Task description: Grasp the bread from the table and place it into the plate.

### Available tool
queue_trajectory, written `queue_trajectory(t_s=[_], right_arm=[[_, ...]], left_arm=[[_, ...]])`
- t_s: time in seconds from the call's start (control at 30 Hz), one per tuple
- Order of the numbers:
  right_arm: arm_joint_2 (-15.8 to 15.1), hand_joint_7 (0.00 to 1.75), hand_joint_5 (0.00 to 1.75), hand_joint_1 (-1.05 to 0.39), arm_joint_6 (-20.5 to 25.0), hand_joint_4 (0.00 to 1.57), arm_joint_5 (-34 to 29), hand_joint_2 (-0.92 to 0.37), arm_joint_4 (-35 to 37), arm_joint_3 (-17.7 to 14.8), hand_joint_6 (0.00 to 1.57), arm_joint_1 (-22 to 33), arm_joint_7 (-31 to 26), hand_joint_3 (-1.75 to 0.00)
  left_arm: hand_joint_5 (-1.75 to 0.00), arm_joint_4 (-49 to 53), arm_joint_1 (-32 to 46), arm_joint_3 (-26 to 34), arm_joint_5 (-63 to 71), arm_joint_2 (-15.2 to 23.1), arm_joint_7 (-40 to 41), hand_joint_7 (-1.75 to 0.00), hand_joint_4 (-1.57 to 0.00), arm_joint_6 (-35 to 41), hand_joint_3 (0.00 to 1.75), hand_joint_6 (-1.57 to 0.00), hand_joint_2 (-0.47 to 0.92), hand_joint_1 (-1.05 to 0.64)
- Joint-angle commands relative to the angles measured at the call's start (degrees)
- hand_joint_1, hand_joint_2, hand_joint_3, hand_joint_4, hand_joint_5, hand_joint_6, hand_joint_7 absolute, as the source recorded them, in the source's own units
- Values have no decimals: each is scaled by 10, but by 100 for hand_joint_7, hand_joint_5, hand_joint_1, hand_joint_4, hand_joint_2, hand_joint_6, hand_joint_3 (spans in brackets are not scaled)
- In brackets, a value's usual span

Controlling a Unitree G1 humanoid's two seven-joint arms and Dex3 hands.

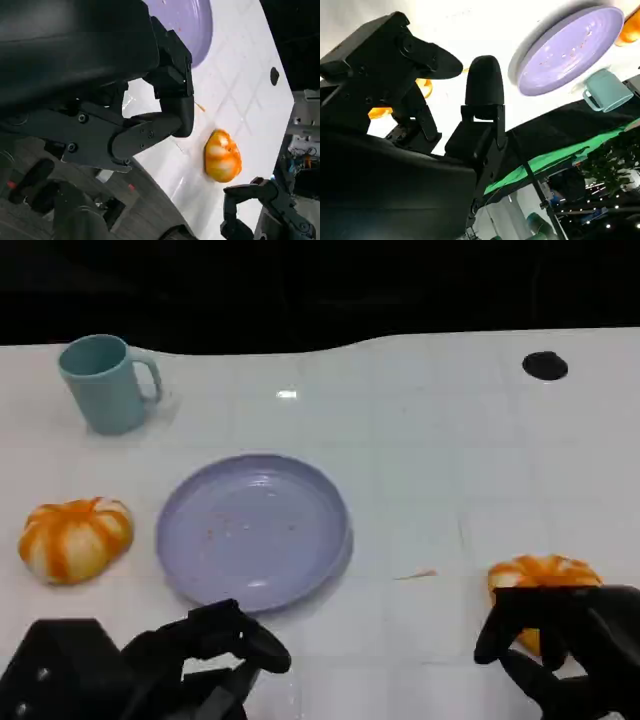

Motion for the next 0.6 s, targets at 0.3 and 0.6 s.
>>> queue_trajectory(t_s=[0.3,0.6], right_arm=[[-7,102,162,-7,1,94,3,-32,-8,-6,99,-1,0,-108],[-6,100,158,-7,3,95,1,-31,-8,-5,99,-2,0,-108]], left_arm=[[-175,-1,-2,2,-3,10,-4,-161,-67,-3,57,-47,92,-41],[-175,-1,-3,3,-4,11,-5,-160,-67,-2,57,-47,92,-41]])
